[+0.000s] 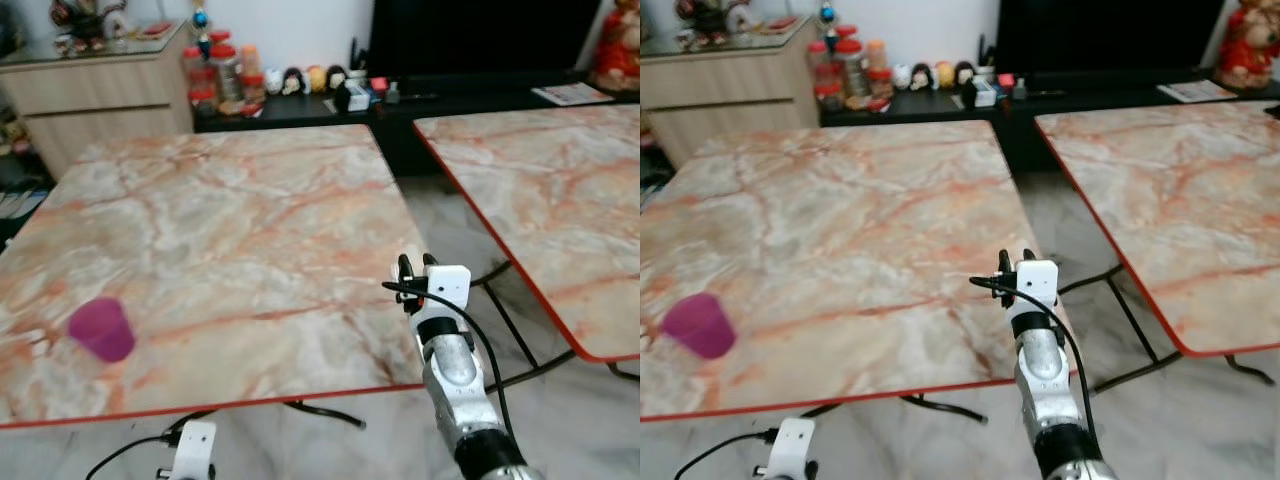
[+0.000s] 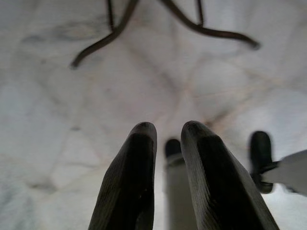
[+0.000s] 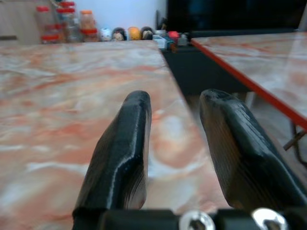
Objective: Setting the table
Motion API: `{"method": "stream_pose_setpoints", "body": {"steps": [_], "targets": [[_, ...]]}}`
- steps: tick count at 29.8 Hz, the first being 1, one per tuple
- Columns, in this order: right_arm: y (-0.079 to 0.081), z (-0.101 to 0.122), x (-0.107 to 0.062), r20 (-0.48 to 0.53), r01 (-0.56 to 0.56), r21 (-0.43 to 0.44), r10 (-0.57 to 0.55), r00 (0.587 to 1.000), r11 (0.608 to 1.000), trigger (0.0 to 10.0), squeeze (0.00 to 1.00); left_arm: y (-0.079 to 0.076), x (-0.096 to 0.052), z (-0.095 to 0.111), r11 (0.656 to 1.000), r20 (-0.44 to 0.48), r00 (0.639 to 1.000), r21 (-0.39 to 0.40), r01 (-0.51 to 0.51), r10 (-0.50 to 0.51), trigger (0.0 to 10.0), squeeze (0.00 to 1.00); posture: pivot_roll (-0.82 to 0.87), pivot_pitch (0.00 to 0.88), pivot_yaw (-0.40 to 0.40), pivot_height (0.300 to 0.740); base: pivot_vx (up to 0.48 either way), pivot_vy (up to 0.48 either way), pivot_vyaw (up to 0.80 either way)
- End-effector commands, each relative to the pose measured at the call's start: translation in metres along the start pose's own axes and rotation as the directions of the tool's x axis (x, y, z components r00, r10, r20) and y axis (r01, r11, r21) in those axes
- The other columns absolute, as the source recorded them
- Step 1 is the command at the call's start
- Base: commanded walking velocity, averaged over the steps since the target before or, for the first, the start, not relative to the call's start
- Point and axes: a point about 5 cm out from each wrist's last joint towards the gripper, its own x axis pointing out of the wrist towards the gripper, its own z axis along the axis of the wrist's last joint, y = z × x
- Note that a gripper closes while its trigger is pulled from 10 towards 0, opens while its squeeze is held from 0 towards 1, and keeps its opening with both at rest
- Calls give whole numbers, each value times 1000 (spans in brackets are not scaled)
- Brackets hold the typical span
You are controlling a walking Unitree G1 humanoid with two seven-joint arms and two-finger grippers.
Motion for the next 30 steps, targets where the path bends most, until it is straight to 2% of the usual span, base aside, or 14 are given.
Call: {"method": "stream_pose_setpoints", "body": {"steps": [1, 8, 20, 22, 30], "targets": [[15, 6, 3, 26, -44, 12, 44, 999, 999, 10000, 0, 13, -1, -2, 999, -7, 999, 8, -32, 32, 10000, 0, -86, 0, 1, 740, 300, 0, 0], [24, -1, -6, -2, -79, -2, 79, 997, 997, 10000, 0, 14, -1, -3, 999, -8, 999, 6, -34, 34, 10000, 0, -85, 0, -1, 740, 207, 0, 0], [21, -5, -22, -62, -60, -9, 59, 996, 998, 10000, 0, 14, -2, -5, 999, -11, 999, 5, -34, 34, 10000, 0, -94, 0, 2, 740, 0, 0, 0], [13, -8, -30, -113, -44, -46, 38, 993, 998, 10000, 0, 15, -2, -5, 999, -13, 999, 9, -32, 32, 10000, 0, -101, 0, 8, 740, 0, 0, 0], [1, -11, -38, -159, -3, -45, -5, 987, 999, 10000, 0, 15, -2, -5, 999, -15, 1000, 30, -26, 26, 10000, 0, -111, 0, 16, 740, 0, 0, 0]]}}
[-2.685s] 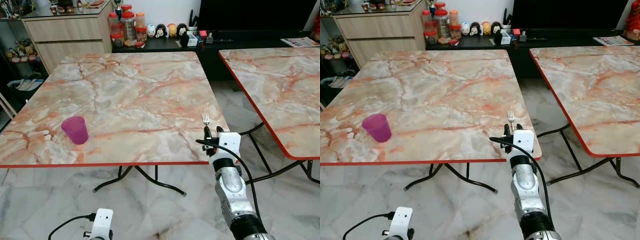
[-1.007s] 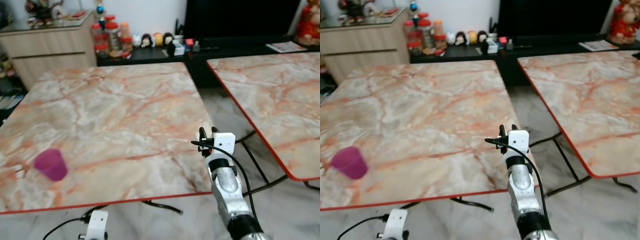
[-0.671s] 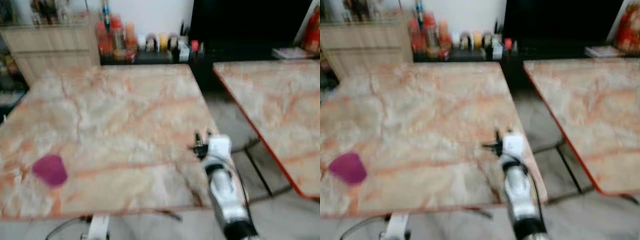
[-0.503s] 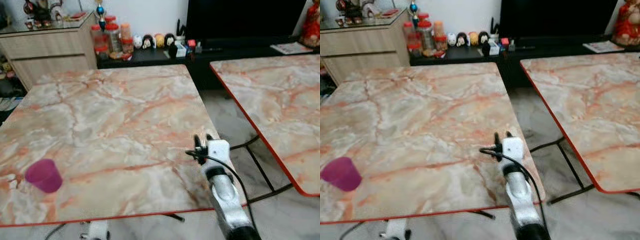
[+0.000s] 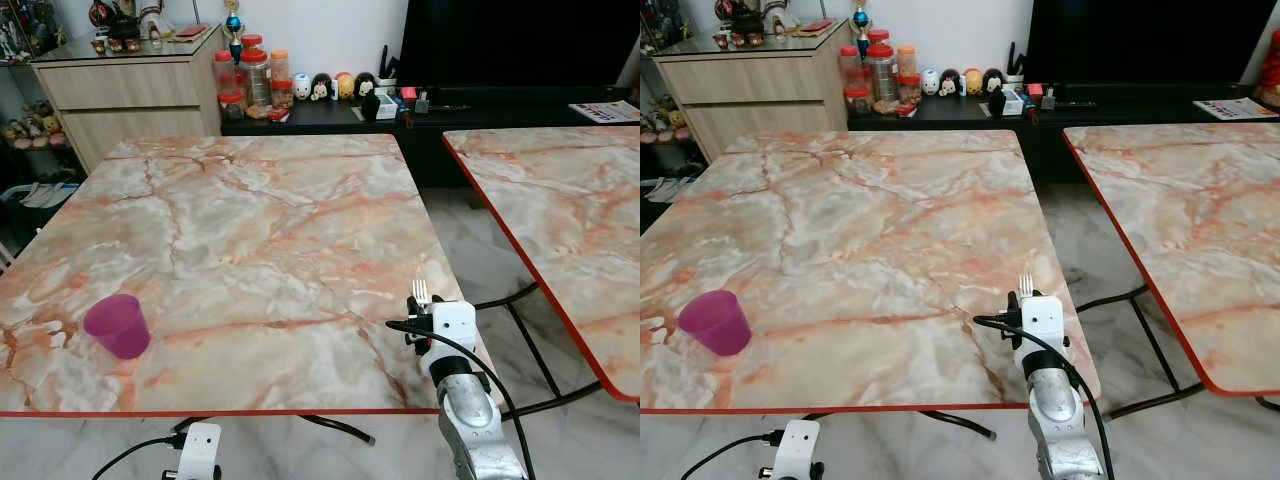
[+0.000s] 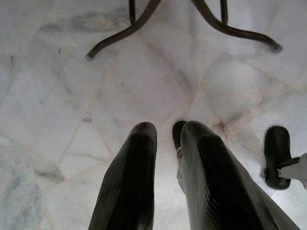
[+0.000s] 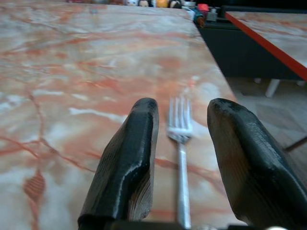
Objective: Setting the table
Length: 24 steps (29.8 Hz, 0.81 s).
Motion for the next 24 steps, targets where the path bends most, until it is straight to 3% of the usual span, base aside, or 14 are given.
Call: {"method": "stream_pose_setpoints", "body": {"steps": [1, 8, 9, 10, 17, 20, 24], "targets": [[-4, 2, -3, -13, 17, 16, -17, 1000, 1000, 10000, 1000, -1, 0, 1, 1000, -6, 1000, 19, 10, -10, 10000, 0, -112, 0, 17, 740, 0, 0, 0], [-14, -4, -10, -55, 44, -10, -44, 998, 999, 10000, 1000, 0, 0, 1, 999, -8, 1000, 32, 14, -14, 10000, 0, -119, 0, 21, 740, 0, 0, 0], [-17, -5, -10, -64, 48, -11, -49, 997, 999, 10000, 890, 0, 1, 1, 999, -10, 1000, 37, 17, -16, 10000, 0, -120, 0, 23, 740, 0, 0, 0], [-18, -6, -10, -68, 47, -10, -48, 997, 999, 10000, 0, 0, 1, 1, 999, -10, 1000, 41, 19, -18, 10000, 0, -120, 0, 23, 740, 0, 0, 0], [-28, -3, -3, -77, 66, 13, -64, 995, 998, 10000, 0, 0, 1, 1, 998, -8, 1000, 53, 21, -21, 10000, 0, -116, 0, 23, 740, 0, 0, 0], [-29, 4, 6, -62, 49, 149, -41, 997, 988, 10000, 0, 0, 1, 2, 998, -4, 1000, 52, 20, -20, 10000, 0, -108, 0, 18, 740, 0, 0, 0], [-25, 8, 12, -55, 24, 165, -15, 998, 986, 10000, 0, 0, 1, 3, 999, -2, 1000, 50, 20, -20, 10000, 0, -105, 0, 16, 740, 0, 0, 0]]}}
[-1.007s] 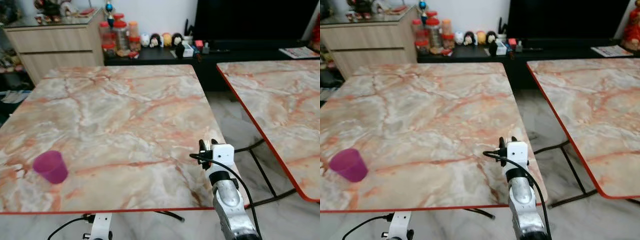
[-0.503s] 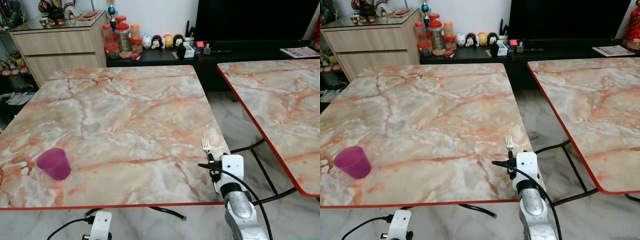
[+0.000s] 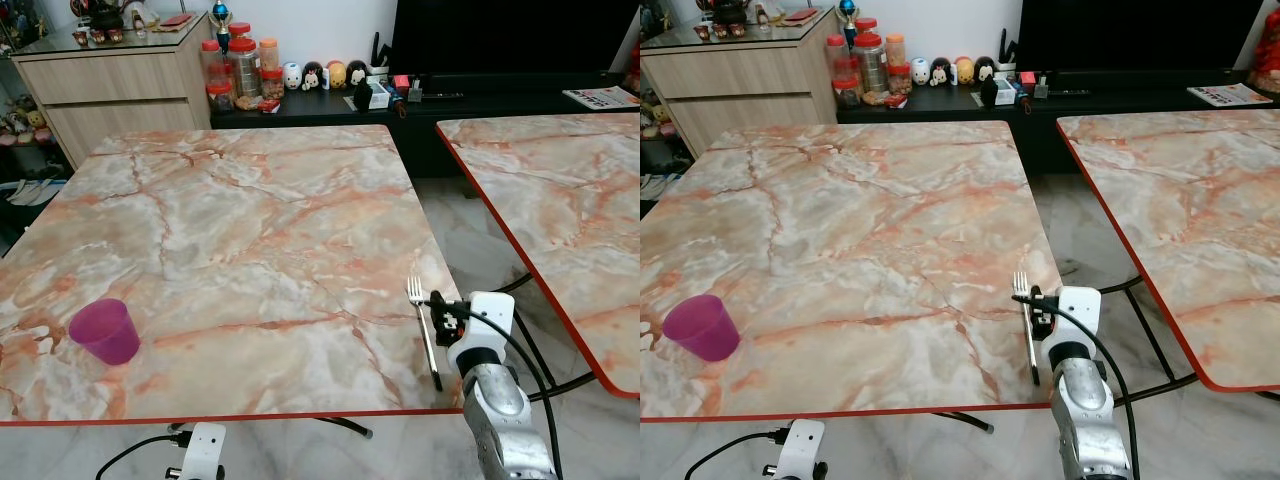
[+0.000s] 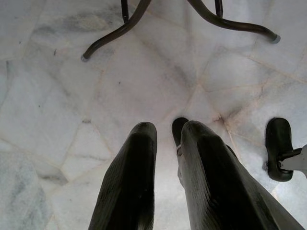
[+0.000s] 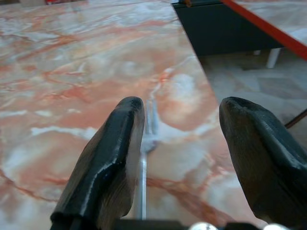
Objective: Setting the table
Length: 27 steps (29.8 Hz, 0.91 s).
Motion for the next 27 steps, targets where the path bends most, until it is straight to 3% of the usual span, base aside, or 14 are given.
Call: {"method": "stream_pose_setpoints", "body": {"steps": [1, 27], "targets": [[3, -2, 4, -22, -14, 12, 14, 1000, 1000, 10000, 0, 2, 0, 2, 1000, -3, 1000, 9, 0, 0, 10000, 0, -101, 0, 15, 740, 0, 0, 0], [20, -17, 16, -138, -47, -73, 37, 990, 996, 10000, 0, -2, 1, 4, 1000, 2, 1000, -19, 2, -2, 10000, 0, -94, 0, 6, 740, 0, 0, 0]]}}
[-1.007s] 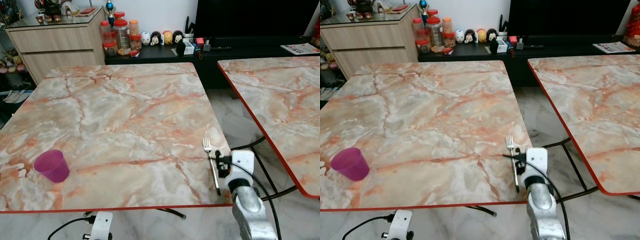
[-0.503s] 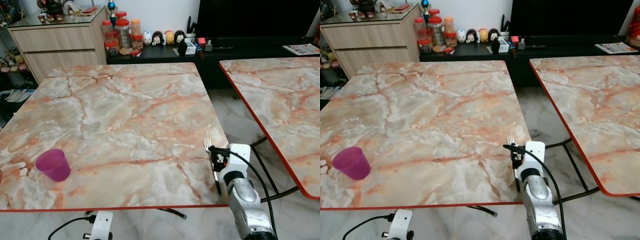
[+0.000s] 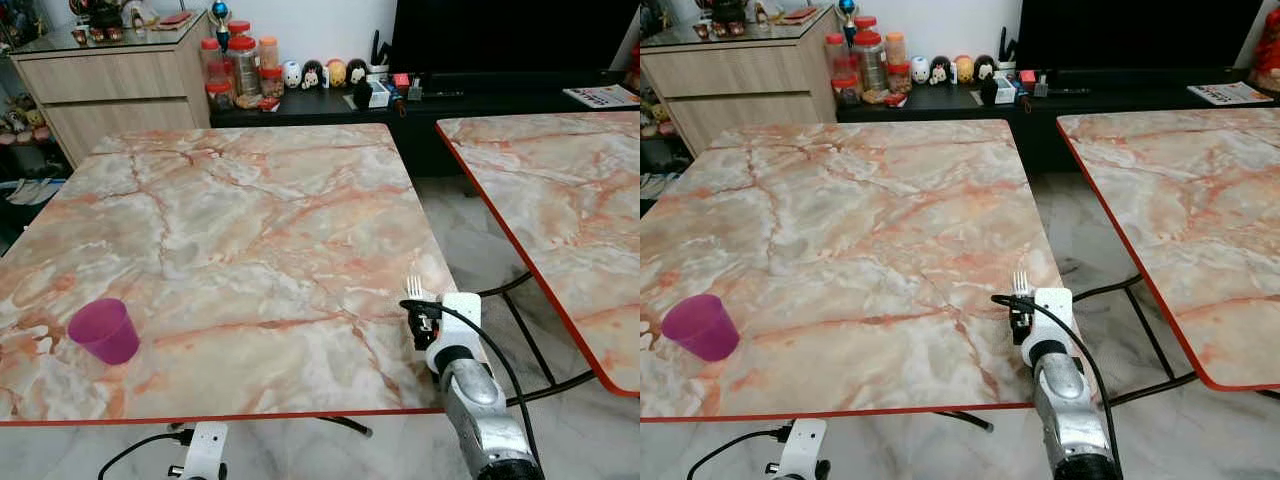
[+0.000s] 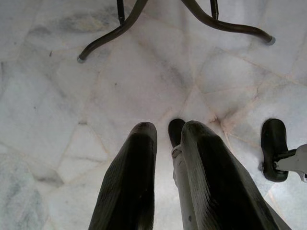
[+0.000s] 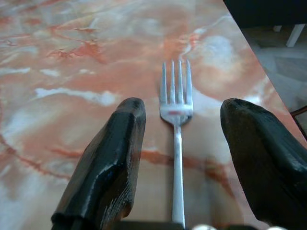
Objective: Setting the table
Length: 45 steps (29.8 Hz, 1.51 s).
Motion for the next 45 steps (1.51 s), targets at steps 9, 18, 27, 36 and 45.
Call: {"method": "stream_pose_setpoints", "body": {"steps": [9, 18, 27, 36, 45], "targets": [[7, 6, 7, -8, -16, -21, 15, 1000, 1000, 10000, 0, 4, 0, 0, 1000, -10, 1000, -16, -13, 13, 10000, 0, -85, 0, 6, 740, 0, 0, 0], [5, 3, 7, -12, 7, -30, -7, 1000, 1000, 10000, 0, 2, 0, -1, 1000, -18, 1000, -8, 1, -1, 10000, 0, -90, 0, 10, 740, 0, 0, 0], [1, -2, 2, -25, 43, -19, -44, 999, 999, 10000, 0, 1, 0, -3, 1000, -24, 1000, -5, 4, -4, 10000, 0, -91, 0, 5, 740, 0, 0, 0], [6, -6, -1, -40, 32, -8, -32, 999, 999, 10000, 0, 1, 0, -3, 1000, -26, 1000, -5, 5, -5, 10000, 0, -91, 0, 5, 740, 0, 0, 0], [13, -11, -2, -67, 16, 2, -16, 998, 1000, 10000, 0, 1, 0, -2, 1000, -24, 1000, -3, 9, -10, 10000, 0, -89, 0, 9, 740, 0, 0, 0]]}}
